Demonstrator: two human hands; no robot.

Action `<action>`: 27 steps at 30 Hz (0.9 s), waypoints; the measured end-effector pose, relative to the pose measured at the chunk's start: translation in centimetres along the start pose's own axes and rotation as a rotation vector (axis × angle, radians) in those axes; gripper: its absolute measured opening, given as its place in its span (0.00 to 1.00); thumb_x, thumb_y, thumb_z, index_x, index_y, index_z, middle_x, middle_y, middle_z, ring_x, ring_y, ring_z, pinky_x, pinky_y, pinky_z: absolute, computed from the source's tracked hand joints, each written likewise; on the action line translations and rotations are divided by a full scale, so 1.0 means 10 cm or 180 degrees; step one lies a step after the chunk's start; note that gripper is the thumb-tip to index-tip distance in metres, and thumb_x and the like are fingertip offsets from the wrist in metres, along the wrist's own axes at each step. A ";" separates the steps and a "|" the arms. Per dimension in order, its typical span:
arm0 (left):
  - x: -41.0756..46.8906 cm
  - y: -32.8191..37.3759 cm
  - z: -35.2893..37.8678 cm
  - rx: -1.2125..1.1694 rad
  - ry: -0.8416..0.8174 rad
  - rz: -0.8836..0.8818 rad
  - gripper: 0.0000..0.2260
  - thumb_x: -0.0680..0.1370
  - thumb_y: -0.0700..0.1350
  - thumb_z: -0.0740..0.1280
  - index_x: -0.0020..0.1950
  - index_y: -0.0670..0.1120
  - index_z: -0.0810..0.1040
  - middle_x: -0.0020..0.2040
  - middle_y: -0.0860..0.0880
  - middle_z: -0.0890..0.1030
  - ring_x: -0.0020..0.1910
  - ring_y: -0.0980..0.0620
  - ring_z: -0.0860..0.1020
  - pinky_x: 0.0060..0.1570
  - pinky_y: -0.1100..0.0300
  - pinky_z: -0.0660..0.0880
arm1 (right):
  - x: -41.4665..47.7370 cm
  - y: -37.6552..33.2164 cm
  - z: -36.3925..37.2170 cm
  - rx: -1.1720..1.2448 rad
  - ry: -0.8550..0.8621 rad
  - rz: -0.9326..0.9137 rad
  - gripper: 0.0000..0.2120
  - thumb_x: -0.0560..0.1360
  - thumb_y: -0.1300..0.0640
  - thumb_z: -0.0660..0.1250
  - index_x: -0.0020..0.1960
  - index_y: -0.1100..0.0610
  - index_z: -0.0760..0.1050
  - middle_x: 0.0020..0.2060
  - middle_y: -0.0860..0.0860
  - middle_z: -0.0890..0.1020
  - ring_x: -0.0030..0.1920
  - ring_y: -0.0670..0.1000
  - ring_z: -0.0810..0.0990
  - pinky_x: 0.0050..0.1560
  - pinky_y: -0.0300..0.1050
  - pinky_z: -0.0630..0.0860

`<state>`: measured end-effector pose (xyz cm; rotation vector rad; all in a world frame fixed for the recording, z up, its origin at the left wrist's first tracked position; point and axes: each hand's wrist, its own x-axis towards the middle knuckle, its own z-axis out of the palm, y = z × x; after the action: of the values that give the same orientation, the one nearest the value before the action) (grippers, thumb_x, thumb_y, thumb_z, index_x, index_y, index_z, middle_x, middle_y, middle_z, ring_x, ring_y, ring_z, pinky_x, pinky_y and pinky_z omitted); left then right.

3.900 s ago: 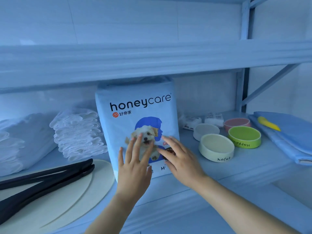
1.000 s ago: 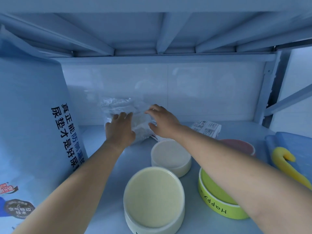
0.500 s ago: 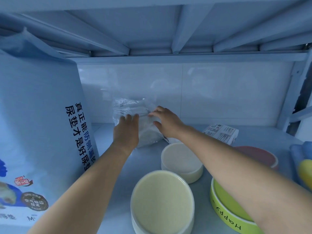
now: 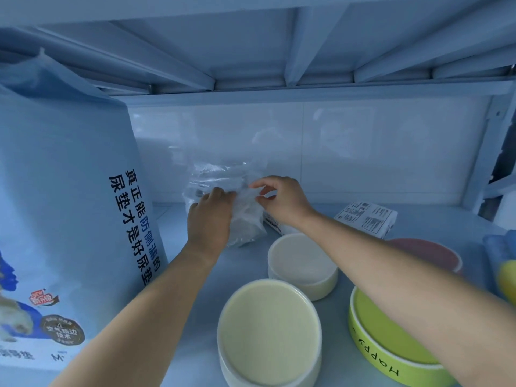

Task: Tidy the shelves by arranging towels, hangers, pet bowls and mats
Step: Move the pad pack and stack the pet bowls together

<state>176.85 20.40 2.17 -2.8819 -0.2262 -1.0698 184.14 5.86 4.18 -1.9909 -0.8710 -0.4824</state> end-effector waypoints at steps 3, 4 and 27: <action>0.02 -0.08 0.02 -0.0251 -0.0081 -0.0109 0.19 0.76 0.36 0.61 0.65 0.49 0.71 0.57 0.46 0.73 0.53 0.43 0.76 0.36 0.56 0.67 | 0.00 0.09 -0.11 -0.0051 0.0037 0.0133 0.13 0.72 0.62 0.69 0.55 0.52 0.80 0.49 0.46 0.81 0.48 0.45 0.79 0.47 0.36 0.76; 0.04 -0.11 0.03 -0.0337 -0.0127 -0.0131 0.20 0.76 0.35 0.61 0.66 0.49 0.71 0.58 0.45 0.73 0.53 0.43 0.76 0.37 0.54 0.70 | 0.00 0.12 -0.14 -0.0075 0.0031 0.0188 0.13 0.72 0.62 0.69 0.55 0.51 0.80 0.47 0.44 0.80 0.46 0.44 0.79 0.44 0.34 0.75; 0.25 0.83 -0.02 -0.1091 -0.0373 0.1113 0.21 0.74 0.45 0.66 0.66 0.52 0.69 0.64 0.52 0.69 0.62 0.49 0.70 0.58 0.52 0.71 | -0.46 0.65 -1.32 -0.1378 -0.0518 0.0404 0.13 0.71 0.56 0.71 0.56 0.53 0.79 0.54 0.48 0.80 0.54 0.48 0.77 0.50 0.37 0.70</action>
<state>179.93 12.45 3.88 -3.1105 0.4874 -0.9537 185.79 -9.49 4.66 -2.4939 -0.7779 -0.4697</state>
